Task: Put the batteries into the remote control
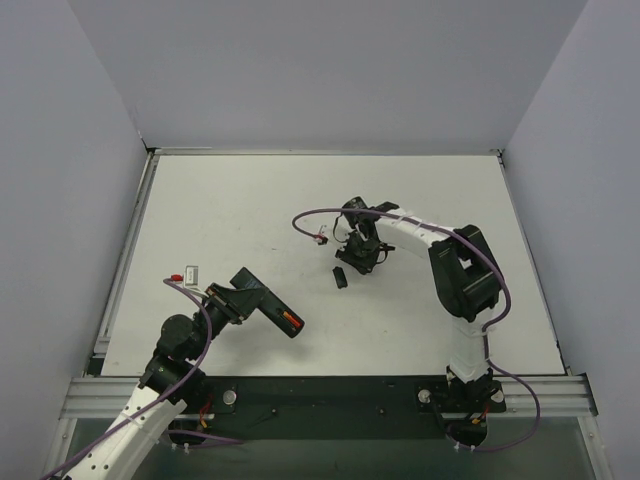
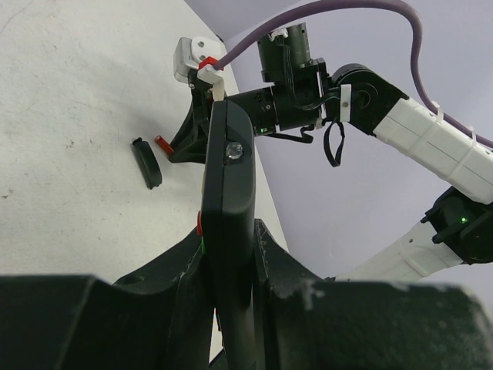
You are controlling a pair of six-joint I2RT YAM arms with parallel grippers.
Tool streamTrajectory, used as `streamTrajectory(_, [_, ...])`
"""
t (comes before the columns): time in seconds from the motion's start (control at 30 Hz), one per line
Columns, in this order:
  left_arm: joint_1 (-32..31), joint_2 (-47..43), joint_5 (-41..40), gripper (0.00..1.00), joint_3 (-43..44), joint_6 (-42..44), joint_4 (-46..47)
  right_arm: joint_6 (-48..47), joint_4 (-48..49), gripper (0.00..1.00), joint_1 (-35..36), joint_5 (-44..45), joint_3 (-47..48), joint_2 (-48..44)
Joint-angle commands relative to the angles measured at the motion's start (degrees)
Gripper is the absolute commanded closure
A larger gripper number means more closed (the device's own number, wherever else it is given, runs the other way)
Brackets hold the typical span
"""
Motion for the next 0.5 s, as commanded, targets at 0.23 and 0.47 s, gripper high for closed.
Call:
streamTrajectory(0.23, [0.14,-1.82,0.02,1.00,-0.29,0.30,1.73,28.01,-10.24,0.82,1.06,5.36,-10.23,-3.78])
streamTrajectory(0.47, [0.14,-1.20,0.02,1.00,-0.20,0.04,2.17,30.04,-11.56,0.79,3.35,6.94,-11.29,-3.17])
